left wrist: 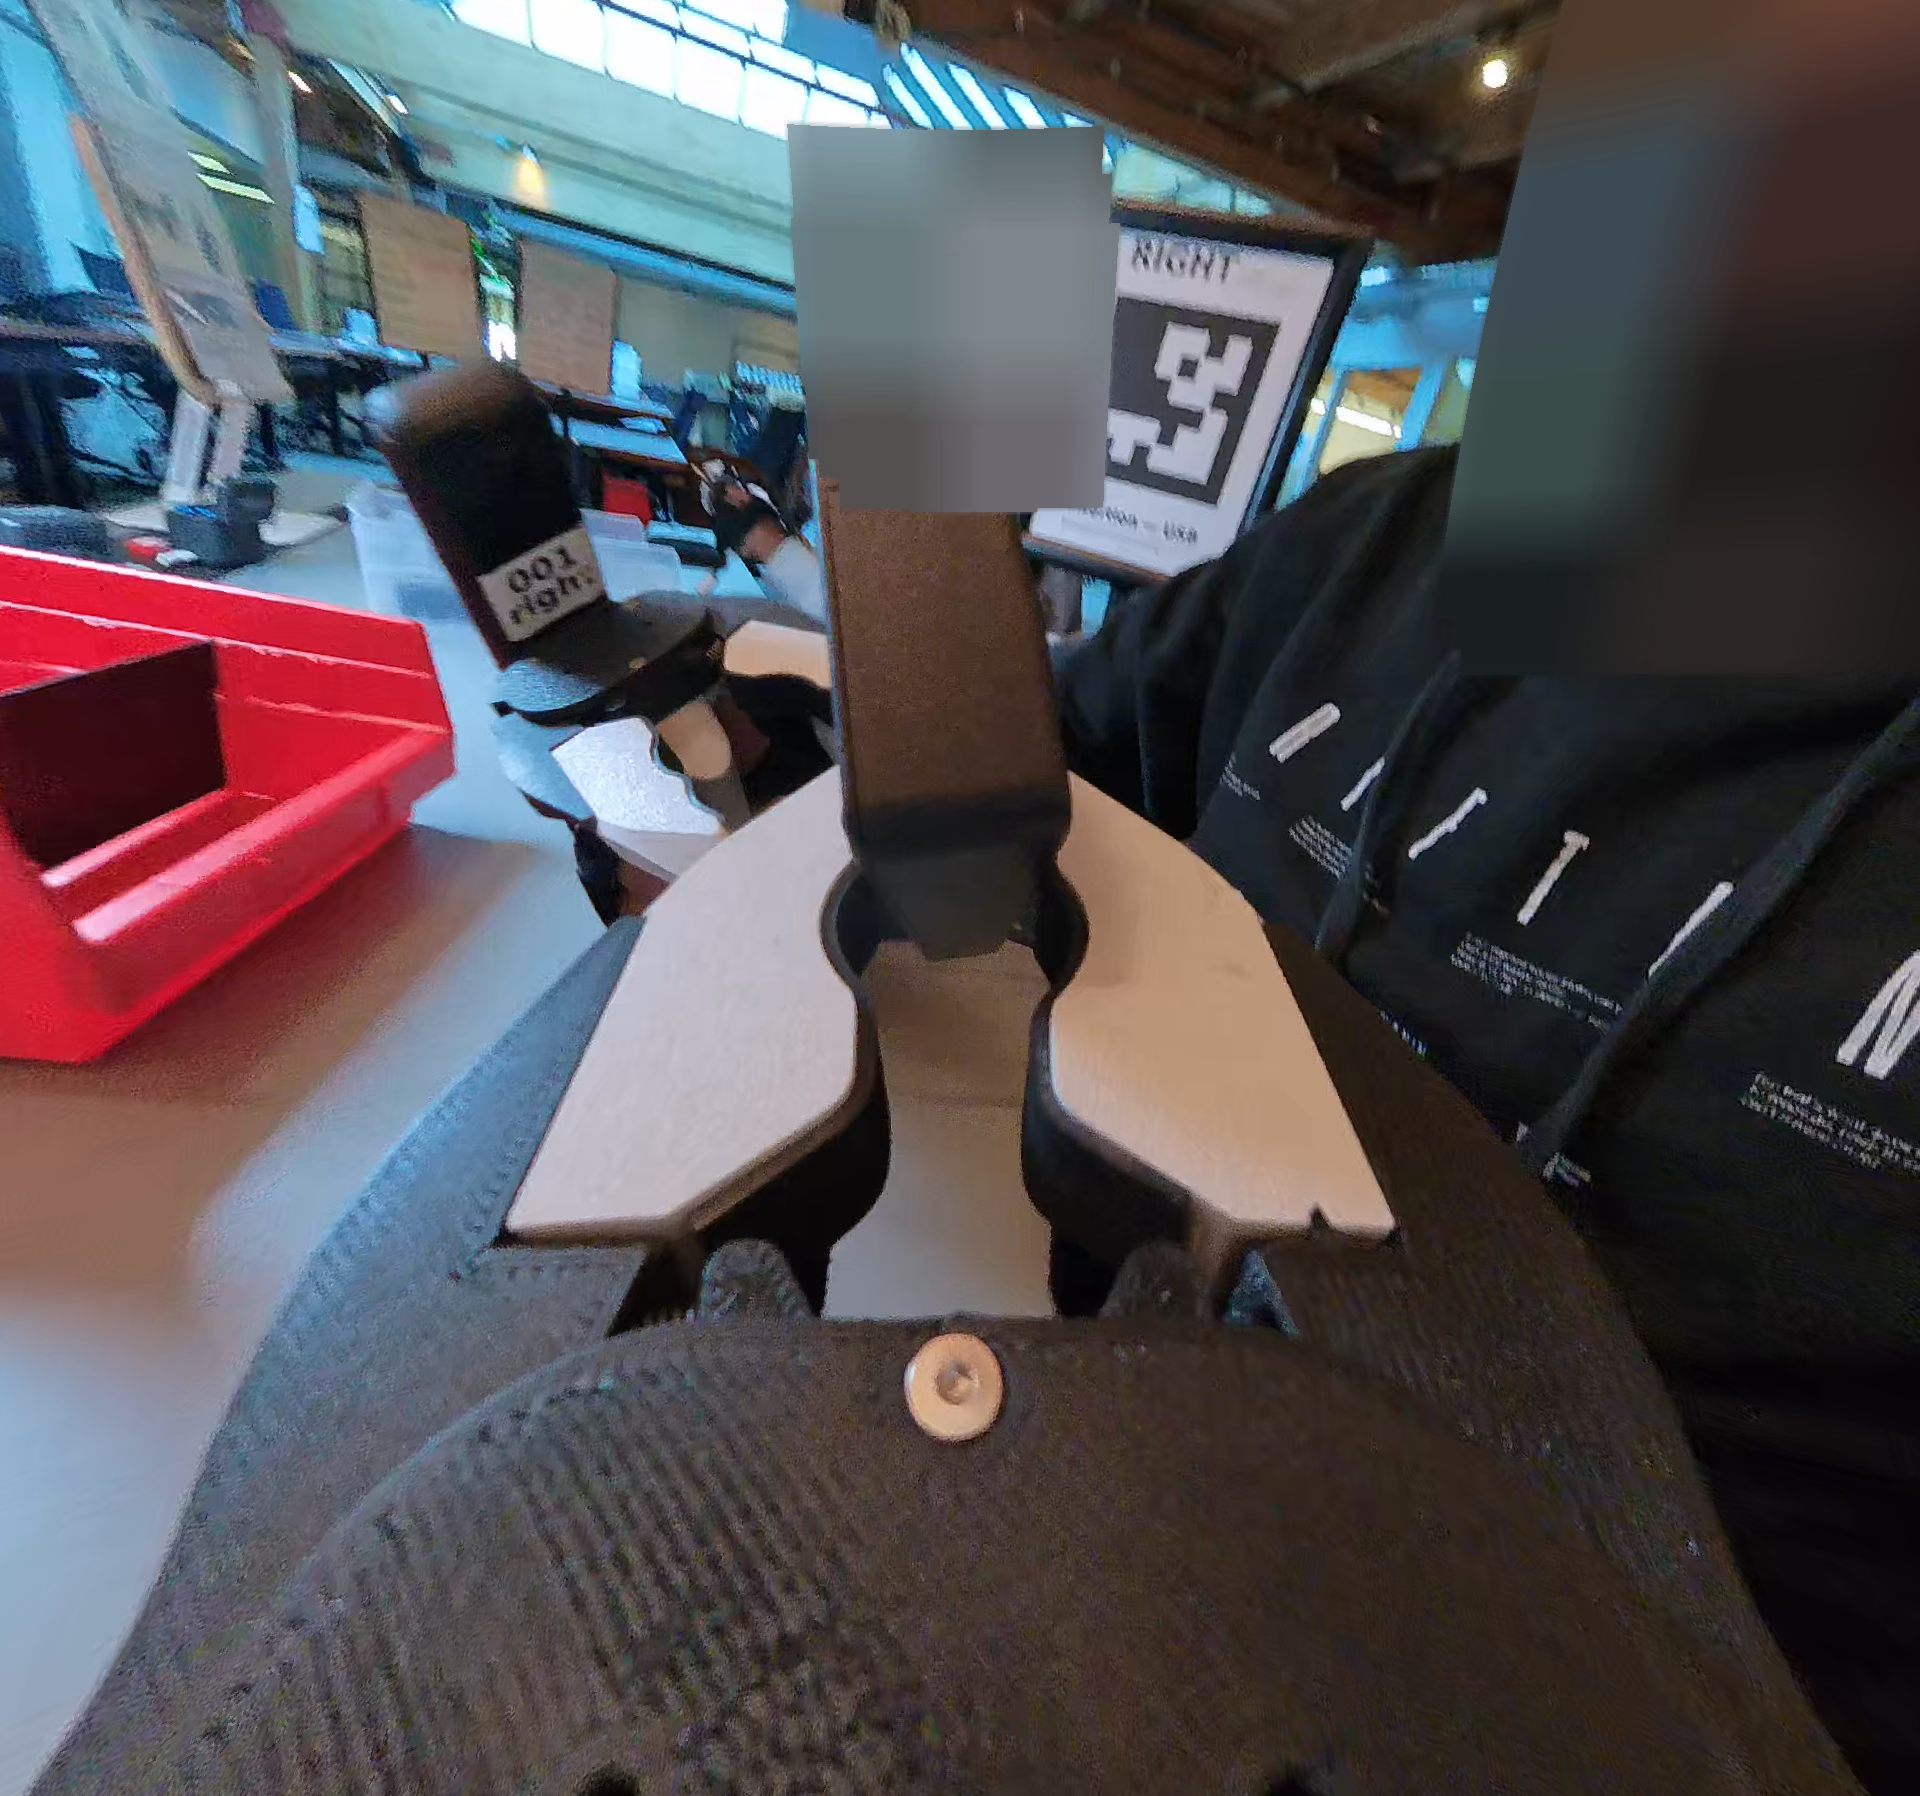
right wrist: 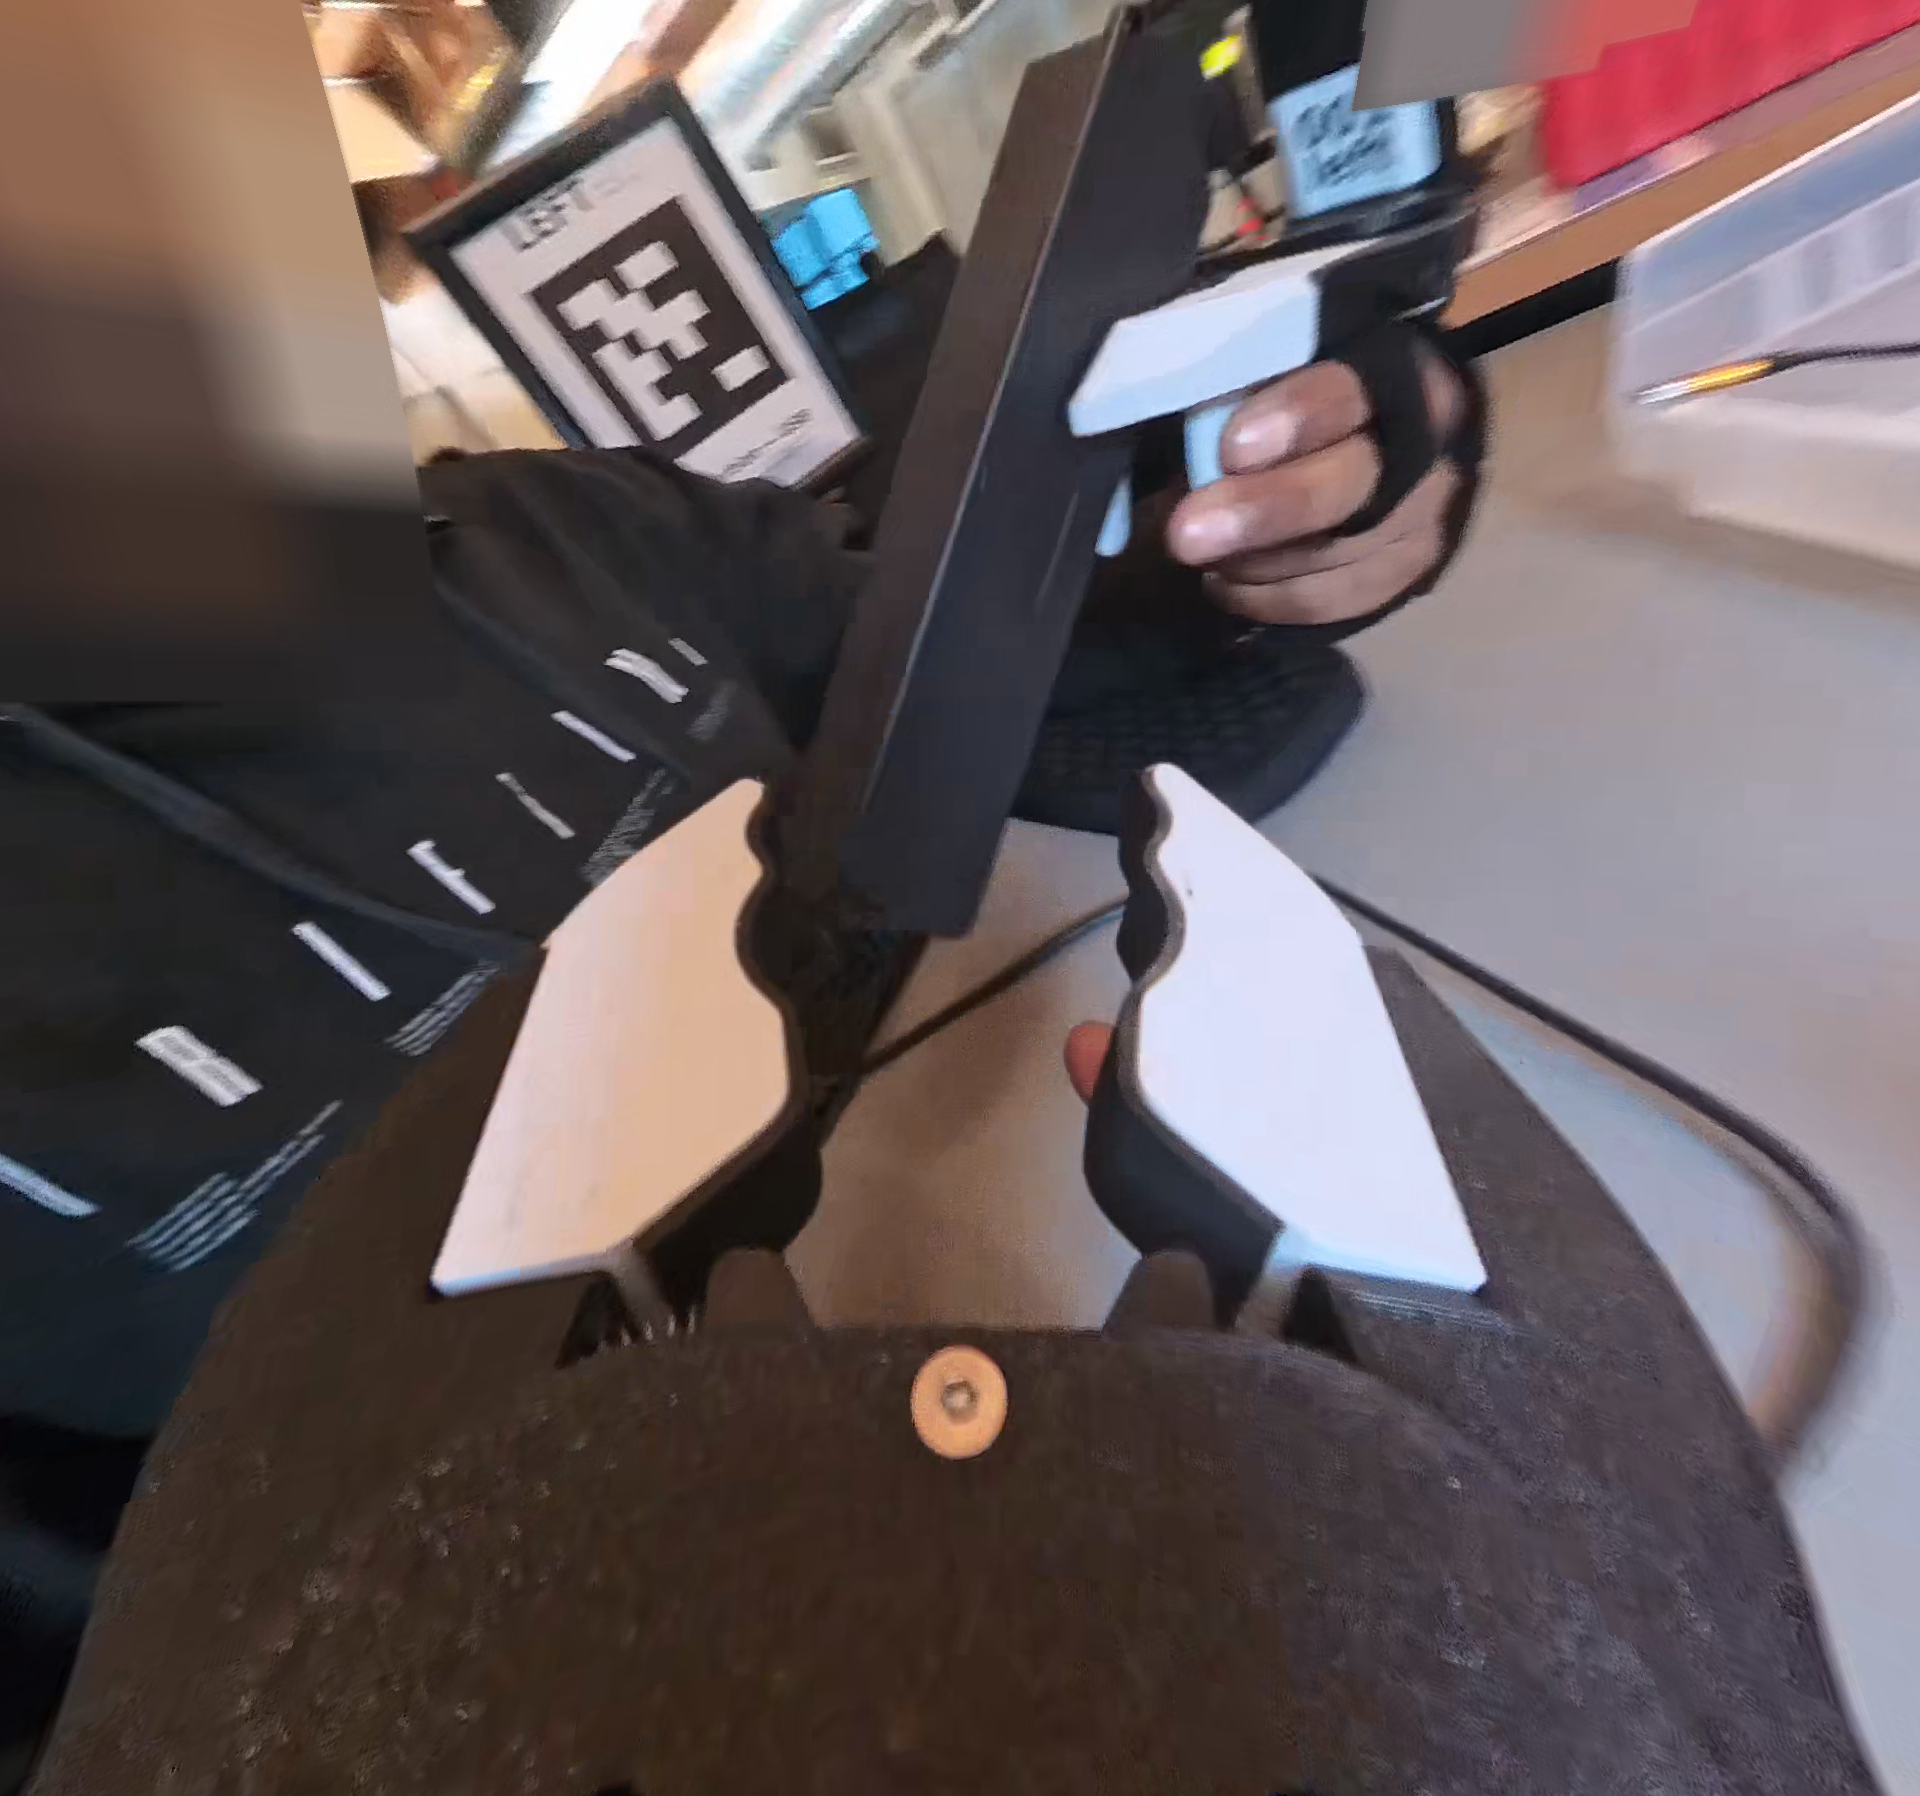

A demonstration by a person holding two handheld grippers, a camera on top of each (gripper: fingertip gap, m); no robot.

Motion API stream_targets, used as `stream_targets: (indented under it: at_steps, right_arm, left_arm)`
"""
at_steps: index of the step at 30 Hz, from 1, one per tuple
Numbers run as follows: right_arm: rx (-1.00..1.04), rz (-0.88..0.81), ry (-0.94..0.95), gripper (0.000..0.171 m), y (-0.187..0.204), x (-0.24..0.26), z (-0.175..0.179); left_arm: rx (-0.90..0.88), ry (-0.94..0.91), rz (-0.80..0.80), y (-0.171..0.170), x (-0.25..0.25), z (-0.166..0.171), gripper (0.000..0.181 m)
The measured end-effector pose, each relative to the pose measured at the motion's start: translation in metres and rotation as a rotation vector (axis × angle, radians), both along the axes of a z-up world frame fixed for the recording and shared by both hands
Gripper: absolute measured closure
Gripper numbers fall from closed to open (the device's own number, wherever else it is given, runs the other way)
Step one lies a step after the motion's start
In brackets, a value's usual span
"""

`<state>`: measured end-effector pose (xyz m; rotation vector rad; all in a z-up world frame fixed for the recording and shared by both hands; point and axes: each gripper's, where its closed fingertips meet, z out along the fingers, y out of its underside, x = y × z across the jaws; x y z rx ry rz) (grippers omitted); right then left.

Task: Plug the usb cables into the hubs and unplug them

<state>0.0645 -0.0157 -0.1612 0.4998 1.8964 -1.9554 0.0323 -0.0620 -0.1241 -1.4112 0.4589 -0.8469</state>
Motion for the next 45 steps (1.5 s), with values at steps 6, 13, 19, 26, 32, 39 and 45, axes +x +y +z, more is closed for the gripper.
stream_targets:
  at_steps: [6, 13, 19, 26, 32, 39, 45]
  right_arm:
    - [0.027, 0.240, -0.126, 0.104, -0.040, 0.029, -0.023]
    - [0.044, 0.138, -0.011, 0.112, -0.055, 0.021, -0.024]
    - [0.314, -0.429, 0.311, 0.114, -0.028, -0.052, -0.034]
    - [0.699, -0.736, 0.581, 0.135, -0.011, -0.081, -0.048]
    - [0.780, -0.825, 0.606, 0.140, -0.007, -0.087, -0.047]
    - [0.463, -0.551, 0.608, 0.116, -0.034, -0.051, -0.021]
    - [0.428, -0.262, 0.407, 0.088, -0.051, -0.022, -0.042]
  left_arm:
    - [-0.068, 0.043, -0.112, 0.007, 0.028, -0.020, 0.154]
    - [-0.112, -0.070, 0.097, 0.036, 0.006, -0.015, 0.143]
    - [-0.099, 0.129, 0.561, 0.051, -0.044, -0.019, 0.139]
    - [-0.129, 0.455, 0.665, 0.066, -0.028, -0.037, 0.123]
    - [-0.108, 0.662, 0.762, 0.071, -0.030, -0.046, 0.124]
    - [-0.057, 0.376, 0.335, 0.043, 0.008, -0.025, 0.127]
    - [0.057, 0.316, 0.152, 0.026, 0.036, -0.010, 0.154]
